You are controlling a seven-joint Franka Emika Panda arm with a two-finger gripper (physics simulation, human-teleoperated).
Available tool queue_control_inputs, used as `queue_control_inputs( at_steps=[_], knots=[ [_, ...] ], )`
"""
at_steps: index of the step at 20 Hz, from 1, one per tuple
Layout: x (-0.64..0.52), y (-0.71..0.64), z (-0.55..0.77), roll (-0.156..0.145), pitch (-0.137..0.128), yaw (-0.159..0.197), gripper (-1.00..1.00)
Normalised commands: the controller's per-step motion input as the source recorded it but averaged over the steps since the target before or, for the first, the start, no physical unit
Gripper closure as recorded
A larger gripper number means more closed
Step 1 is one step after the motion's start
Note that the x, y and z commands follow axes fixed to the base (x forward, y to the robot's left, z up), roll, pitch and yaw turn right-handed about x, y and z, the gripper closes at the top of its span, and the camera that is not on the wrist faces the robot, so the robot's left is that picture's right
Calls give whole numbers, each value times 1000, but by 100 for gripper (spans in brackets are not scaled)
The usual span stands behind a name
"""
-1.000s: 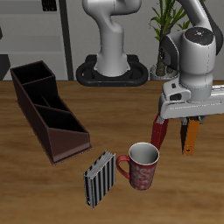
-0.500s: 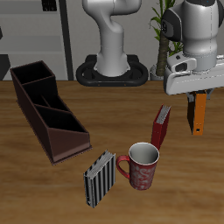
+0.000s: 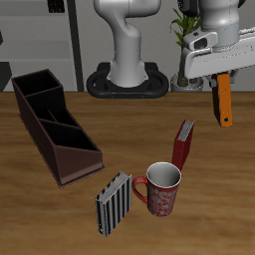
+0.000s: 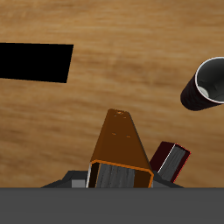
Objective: Place the orange book into the right desk caddy's back compartment
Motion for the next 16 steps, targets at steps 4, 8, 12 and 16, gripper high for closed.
queue_control_inputs(
  at_steps=[4,8,12,16],
  knots=[
    [-284,-343,367,-13,-29,57,100],
    [-265,-367,327,-21,-46,56,100],
    [-275,-486,277,-41,-50,83,100],
    [-200,-630,115,-72,-25,59,100]
  ],
)
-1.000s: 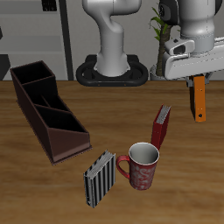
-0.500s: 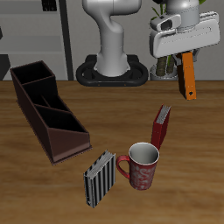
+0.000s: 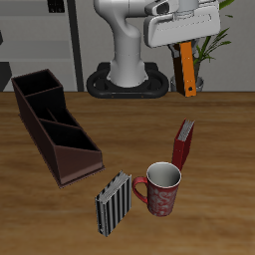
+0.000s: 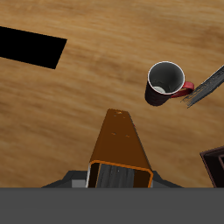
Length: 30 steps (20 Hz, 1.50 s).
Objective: Place the orange book into the right desk caddy's back compartment
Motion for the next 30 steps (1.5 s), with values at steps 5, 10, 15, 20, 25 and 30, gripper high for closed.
queue_control_inputs(
  at_steps=[5,10,15,20,25,30],
  knots=[
    [-164,-697,-15,-91,-10,92,100],
    [-210,-810,42,-129,-8,33,100],
    [-132,-599,-35,-102,-10,51,100],
    [-159,-784,-34,-136,-5,41,100],
    [-170,-648,53,-123,-22,31,100],
    [-201,-574,51,-102,-17,21,100]
  ],
)
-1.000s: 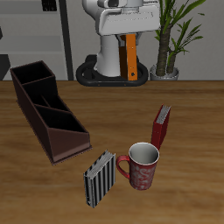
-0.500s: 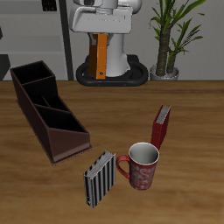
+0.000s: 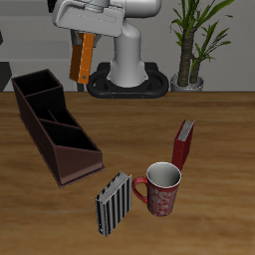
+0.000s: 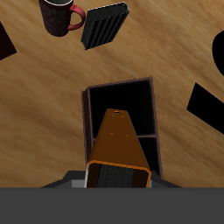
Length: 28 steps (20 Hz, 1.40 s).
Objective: Place the orange book into the right desk caddy's back compartment
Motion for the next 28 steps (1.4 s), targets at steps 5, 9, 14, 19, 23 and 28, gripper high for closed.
queue_control_inputs(
  at_steps=[5,9,14,19,23,28],
  knots=[
    [-108,-317,-57,-52,-1,17,100],
    [-82,-319,-132,-49,11,39,100],
    [-49,-218,-84,-40,2,-4,100],
    [27,-150,-121,-24,8,-5,100],
    [54,-99,-126,-7,17,1,100],
    [39,-38,-101,-3,7,1,100]
  ],
)
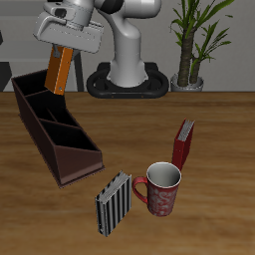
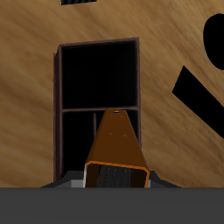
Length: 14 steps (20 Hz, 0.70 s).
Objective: Place the orange book into the right desk caddy's back compartment
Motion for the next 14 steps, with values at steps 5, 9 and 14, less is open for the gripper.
queue_control_inputs(
  at_steps=[5,9,14],
  knots=[
    [38,-53,-107,-2,14,-4,100],
    [16,-191,-211,-31,31,-23,100],
    [-31,-82,-164,-7,32,-21,100]
  ],
)
